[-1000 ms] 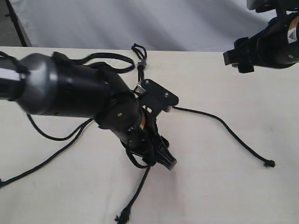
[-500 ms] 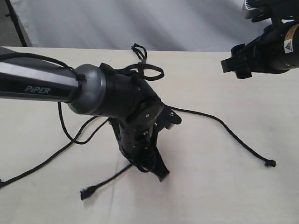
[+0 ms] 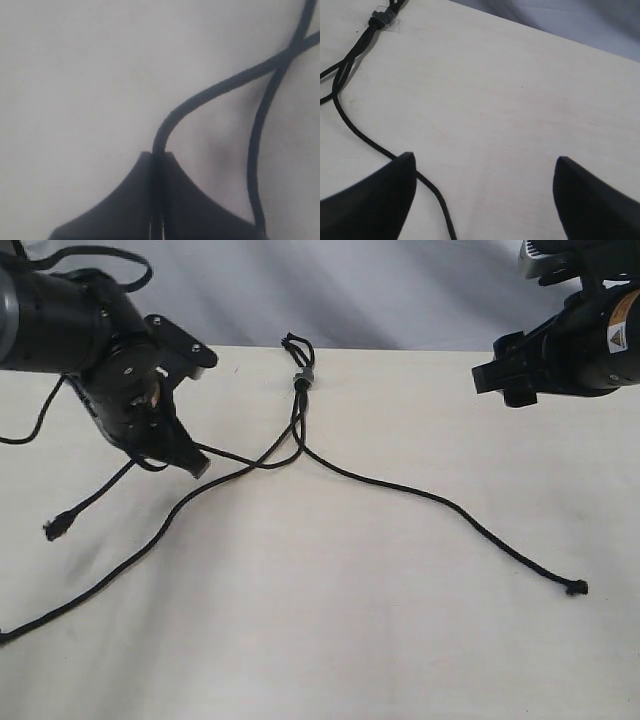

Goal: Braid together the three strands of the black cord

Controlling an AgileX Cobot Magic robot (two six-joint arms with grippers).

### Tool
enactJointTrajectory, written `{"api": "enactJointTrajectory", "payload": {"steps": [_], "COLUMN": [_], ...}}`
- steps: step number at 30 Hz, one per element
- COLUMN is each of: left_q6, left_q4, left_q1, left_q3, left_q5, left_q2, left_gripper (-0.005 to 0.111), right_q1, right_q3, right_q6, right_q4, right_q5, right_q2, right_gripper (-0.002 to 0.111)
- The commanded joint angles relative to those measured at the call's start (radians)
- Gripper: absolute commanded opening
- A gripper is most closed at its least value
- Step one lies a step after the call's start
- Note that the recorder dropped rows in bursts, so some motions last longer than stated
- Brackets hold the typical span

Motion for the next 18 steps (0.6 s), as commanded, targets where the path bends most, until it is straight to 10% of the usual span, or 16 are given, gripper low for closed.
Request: {"api": "enactJointTrajectory", "payload": {"steps": [1, 11, 18], "left_q6": [-0.012, -0.012, 0.131], "left_q4": [-0.019, -0.131, -0.440], "left_q1": [0.063, 0.069, -0.018], "left_q3": [0.112, 0.309, 0.347], "left_q5": [-0.161, -0.378, -0.233], "left_q2": [-0.005, -0.005, -0.005], "left_gripper": [0.001, 0.001, 0.001], "right_q1": [0.000, 0.000, 0.000], "right_q3": [0.001, 0.001, 0.001], "right_q6": [0.008, 0.008, 0.010], "right_q4": [-0.012, -0.012, -0.012], "right_q5": [-0.025, -0.025, -0.026], "right_q2": [-0.007, -0.007, -0.007], "right_gripper": [0.071, 0.071, 0.071]}}
